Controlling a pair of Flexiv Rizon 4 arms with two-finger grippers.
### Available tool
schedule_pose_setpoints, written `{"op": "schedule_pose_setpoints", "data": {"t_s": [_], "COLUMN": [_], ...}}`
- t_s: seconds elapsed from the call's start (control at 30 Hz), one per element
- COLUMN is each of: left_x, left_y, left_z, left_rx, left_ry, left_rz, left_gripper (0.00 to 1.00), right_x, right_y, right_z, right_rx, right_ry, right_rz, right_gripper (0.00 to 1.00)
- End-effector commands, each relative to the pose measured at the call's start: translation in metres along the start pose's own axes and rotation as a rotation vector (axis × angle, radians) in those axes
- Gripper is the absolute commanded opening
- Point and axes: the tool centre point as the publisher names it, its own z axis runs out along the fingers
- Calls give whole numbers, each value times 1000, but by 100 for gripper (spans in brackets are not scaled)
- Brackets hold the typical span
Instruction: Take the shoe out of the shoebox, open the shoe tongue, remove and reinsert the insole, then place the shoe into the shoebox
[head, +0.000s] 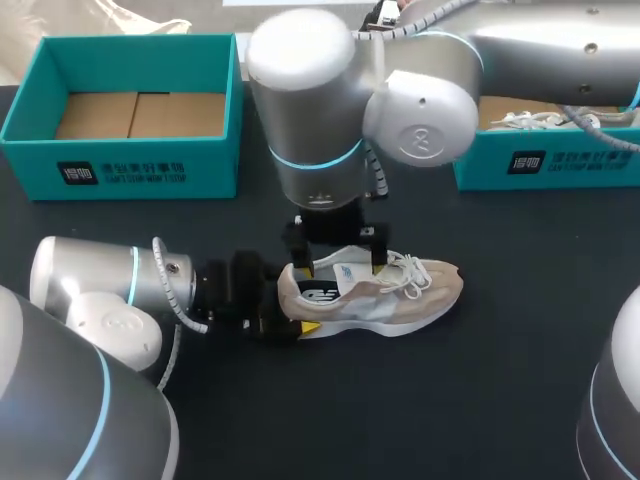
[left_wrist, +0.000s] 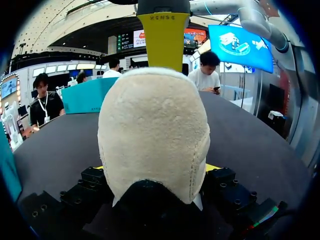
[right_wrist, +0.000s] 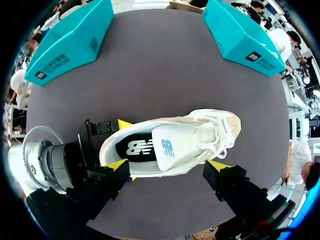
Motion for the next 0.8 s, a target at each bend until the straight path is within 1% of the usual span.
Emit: {"op": "schedule_pose_setpoints", "data": {"t_s": [0.03, 0.07, 0.13, 0.6, 0.63, 0.67, 0.7, 0.73, 0.8], "left_x": [0, 0, 0, 0, 0, 0, 0, 0, 0], "left_y": [1, 1, 1, 1, 1, 1, 1, 1, 1], "left_z": [1, 1, 1, 1, 1, 1, 1, 1, 1], "left_rx": [-4, -4, -4, -4, -4, -4, -4, -4, -4], "left_ry": [1, 1, 1, 1, 1, 1, 1, 1, 1], "left_rz": [0, 0, 0, 0, 0, 0, 0, 0, 0], "left_gripper": [0, 0, 0, 0, 0, 0, 0, 0, 0], "right_x": [15, 13, 9, 9, 10, 9, 8, 4, -1], "right_y": [-3, -1, -1, -1, -2, -3, -3, -2, -1], "right_z": [0, 1, 5, 5, 8, 12, 15, 19, 27], "right_rx": [-33, -28, -3, -3, -12, -7, -28, -38, -48], "right_ry": [-184, -206, -290, -290, -289, -311, -292, -237, -263], "right_rz": [291, 293, 316, 316, 316, 328, 348, 379, 398], "right_gripper": [100, 100, 100, 100, 100, 100, 100, 100, 100]}}
